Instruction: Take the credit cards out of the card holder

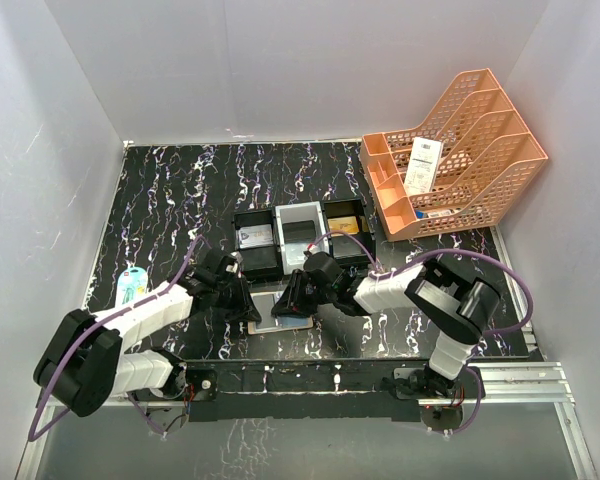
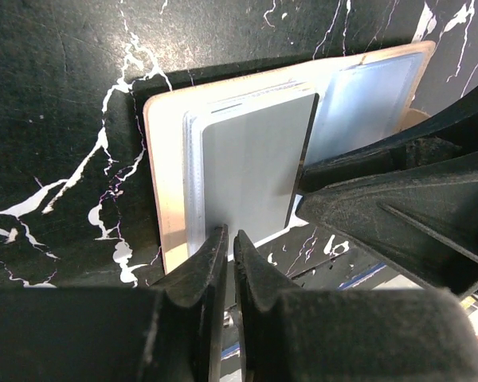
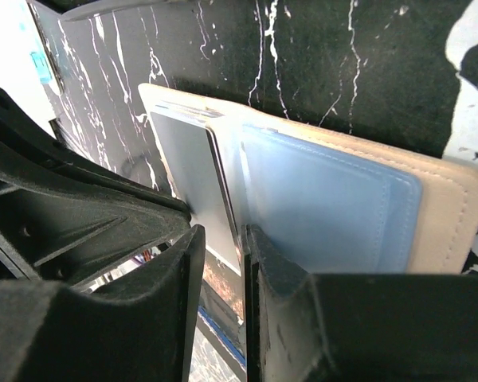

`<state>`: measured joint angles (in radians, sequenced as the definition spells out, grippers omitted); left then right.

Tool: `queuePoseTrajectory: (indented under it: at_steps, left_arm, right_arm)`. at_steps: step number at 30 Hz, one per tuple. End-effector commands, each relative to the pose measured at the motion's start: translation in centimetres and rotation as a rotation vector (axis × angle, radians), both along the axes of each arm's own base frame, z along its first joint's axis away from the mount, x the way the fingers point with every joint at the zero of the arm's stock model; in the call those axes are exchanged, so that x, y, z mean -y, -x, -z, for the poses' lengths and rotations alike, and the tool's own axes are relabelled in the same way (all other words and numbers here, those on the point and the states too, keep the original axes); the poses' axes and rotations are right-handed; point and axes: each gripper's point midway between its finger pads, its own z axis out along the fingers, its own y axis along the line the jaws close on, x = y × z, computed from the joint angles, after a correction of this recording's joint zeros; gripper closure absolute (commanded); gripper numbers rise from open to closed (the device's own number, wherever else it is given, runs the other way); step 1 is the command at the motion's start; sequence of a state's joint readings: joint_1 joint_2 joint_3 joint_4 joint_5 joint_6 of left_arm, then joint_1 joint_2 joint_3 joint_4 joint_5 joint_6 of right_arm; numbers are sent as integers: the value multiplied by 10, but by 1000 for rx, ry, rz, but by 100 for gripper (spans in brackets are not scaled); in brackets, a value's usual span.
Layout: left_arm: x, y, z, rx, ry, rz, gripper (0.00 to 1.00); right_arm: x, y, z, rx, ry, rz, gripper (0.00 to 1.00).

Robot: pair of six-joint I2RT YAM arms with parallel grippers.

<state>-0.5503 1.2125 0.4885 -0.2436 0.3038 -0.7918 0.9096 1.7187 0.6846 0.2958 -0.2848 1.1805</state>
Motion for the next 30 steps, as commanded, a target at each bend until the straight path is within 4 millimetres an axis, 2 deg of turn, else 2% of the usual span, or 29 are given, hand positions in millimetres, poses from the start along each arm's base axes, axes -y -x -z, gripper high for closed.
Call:
queuePoseTrajectory:
  at_steps: [1, 11, 16, 30]
  left_arm:
    - [-19, 13, 15, -39, -96, -25, 93]
    - [-18, 7, 0, 12, -88, -8, 79]
    - [-16, 5, -2, 18, -84, 5, 77]
    - [-14, 15, 10, -19, -68, 28, 97]
  right_arm:
    - [-7, -3, -5, 3, -41, 6, 78]
    - [-8, -3, -6, 0, -42, 6, 81]
    - [-7, -4, -4, -1, -31, 13, 81]
    - [-10, -2, -10, 1, -70, -1, 82]
